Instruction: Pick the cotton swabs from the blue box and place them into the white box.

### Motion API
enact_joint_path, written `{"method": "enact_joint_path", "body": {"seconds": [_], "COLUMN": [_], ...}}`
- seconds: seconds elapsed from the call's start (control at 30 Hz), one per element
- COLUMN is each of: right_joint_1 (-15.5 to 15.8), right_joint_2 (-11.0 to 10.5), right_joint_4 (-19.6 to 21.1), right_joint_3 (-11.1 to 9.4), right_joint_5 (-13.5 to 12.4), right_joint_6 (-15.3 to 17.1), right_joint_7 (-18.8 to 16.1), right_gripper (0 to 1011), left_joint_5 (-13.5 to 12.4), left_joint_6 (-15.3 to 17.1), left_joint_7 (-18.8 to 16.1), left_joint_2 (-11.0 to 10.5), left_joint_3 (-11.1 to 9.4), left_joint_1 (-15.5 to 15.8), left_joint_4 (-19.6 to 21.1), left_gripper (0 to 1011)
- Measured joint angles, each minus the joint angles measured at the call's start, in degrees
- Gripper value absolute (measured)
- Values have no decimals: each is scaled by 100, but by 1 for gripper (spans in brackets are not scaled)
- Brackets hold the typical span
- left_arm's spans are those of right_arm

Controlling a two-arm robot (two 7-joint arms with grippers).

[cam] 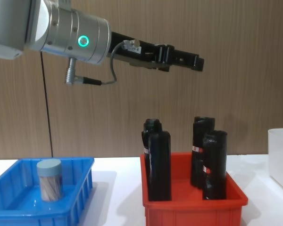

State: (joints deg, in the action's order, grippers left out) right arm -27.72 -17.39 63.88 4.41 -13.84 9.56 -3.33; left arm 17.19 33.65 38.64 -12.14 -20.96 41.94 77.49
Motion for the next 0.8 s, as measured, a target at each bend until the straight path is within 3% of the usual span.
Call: {"method": "enact_joint_path", "body": {"seconds": [0.8], "right_joint_1": [105], "right_joint_2": [-7], "right_joint_4": [138], "right_joint_3": [11], "right_joint_5": [8], "right_joint_6": [-37], "right_joint_7": [-11], "right_gripper": [1001], "left_joint_5": [-4], "left_joint_6": [-81], "left_joint_7": [-98], "left_joint_2": [-25], "left_joint_3": [-10], "left_joint_1": [-72], "left_joint_4": [40], "left_gripper": [1000]}}
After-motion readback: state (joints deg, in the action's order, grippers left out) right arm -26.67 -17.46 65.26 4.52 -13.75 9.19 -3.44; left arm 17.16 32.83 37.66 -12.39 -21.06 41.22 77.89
